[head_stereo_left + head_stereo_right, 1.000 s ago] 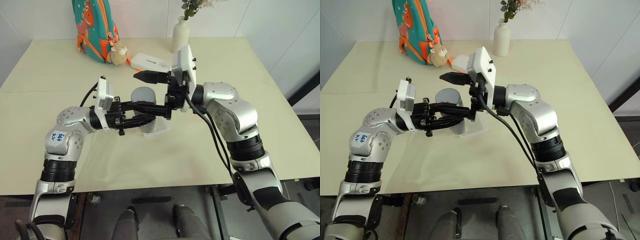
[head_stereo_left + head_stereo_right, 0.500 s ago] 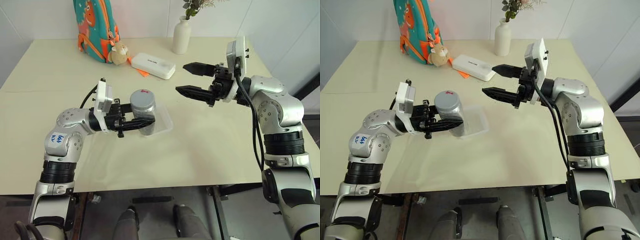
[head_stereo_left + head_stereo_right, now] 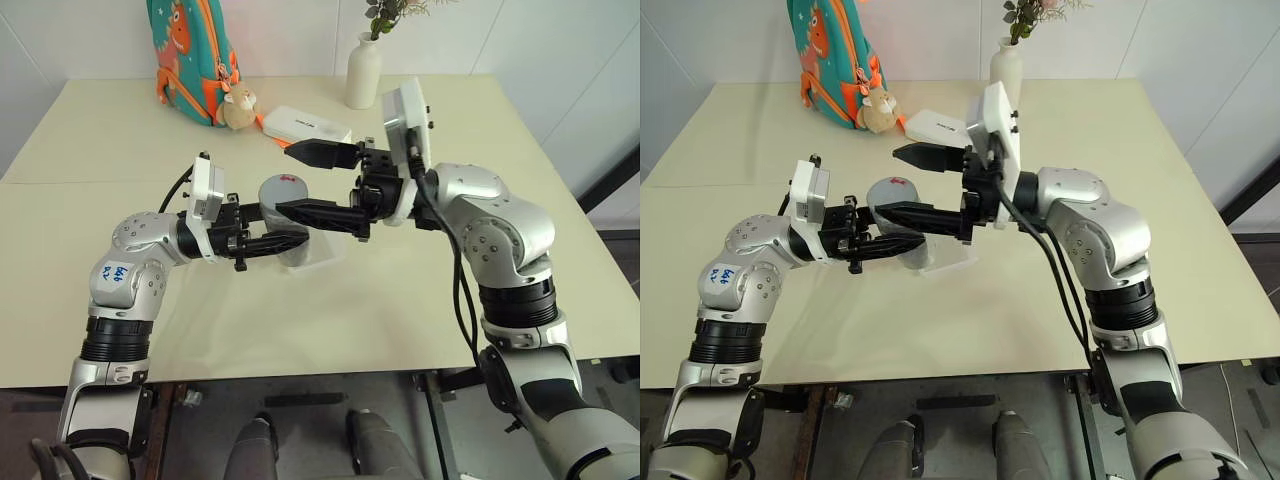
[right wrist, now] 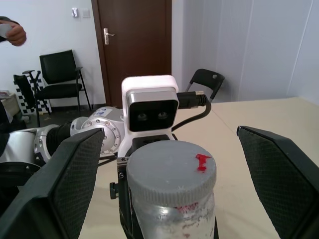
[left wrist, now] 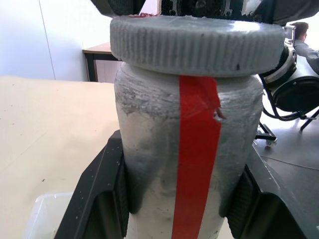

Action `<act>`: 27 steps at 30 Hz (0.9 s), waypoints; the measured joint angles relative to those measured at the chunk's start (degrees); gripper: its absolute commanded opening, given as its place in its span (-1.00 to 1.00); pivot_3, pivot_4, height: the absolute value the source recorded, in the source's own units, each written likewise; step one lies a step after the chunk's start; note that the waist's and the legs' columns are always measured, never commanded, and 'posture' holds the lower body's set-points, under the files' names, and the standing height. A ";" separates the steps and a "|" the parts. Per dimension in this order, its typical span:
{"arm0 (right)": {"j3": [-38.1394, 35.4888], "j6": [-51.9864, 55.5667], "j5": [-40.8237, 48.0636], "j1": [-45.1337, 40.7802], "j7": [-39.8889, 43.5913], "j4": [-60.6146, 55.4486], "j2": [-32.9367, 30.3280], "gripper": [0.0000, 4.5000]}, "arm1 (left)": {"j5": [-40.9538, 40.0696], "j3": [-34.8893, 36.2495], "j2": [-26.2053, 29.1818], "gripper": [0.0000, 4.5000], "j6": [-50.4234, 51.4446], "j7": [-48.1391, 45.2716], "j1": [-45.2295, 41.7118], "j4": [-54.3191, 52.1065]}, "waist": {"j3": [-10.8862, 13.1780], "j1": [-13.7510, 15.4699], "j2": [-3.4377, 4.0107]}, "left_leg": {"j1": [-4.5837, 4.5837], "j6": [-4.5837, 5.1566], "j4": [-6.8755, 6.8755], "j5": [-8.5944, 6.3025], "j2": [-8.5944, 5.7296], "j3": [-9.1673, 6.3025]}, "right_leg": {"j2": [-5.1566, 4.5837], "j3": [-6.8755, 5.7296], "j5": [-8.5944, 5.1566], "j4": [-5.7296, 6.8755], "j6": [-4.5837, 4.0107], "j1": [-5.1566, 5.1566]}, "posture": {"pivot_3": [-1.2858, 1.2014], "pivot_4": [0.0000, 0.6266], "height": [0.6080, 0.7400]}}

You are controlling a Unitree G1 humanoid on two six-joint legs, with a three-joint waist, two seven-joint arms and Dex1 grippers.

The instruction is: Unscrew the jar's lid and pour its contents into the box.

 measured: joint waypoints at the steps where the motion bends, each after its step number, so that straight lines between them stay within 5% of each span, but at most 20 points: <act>1: 0.54 -0.01 -0.48 -0.28 -0.34 0.01 0.48 0.99 | 0.00 -0.04 -0.01 -0.13 0.00 0.03 -0.03 0.00 | 0.00 -0.04 0.00 | 0.00 0.00 0.00 0.00 0.00 0.00 | 0.00 0.00 0.00 0.00 0.00 0.00 | 0.03 -0.52 1.00; 16: 4.08 -2.02 -5.53 -2.78 0.30 4.51 2.42 0.99 | 0.01 -0.50 -0.32 -0.13 -0.03 0.32 -0.03 -0.01 | 0.00 -0.11 0.00 | 0.00 0.00 -0.01 0.00 0.00 0.00 | 0.00 -0.01 0.00 0.00 0.00 0.00 | 0.03 -0.52 1.00; 27: 3.61 -3.03 -6.38 -2.84 6.19 8.09 -2.21 0.99 | 0.28 -0.64 -1.03 -0.13 -0.36 0.44 -0.03 0.23 | 0.00 -0.20 0.00 | 0.00 0.00 -0.01 0.00 0.00 0.00 | 0.00 -0.01 0.00 0.00 0.00 0.00 | 0.03 -0.52 1.00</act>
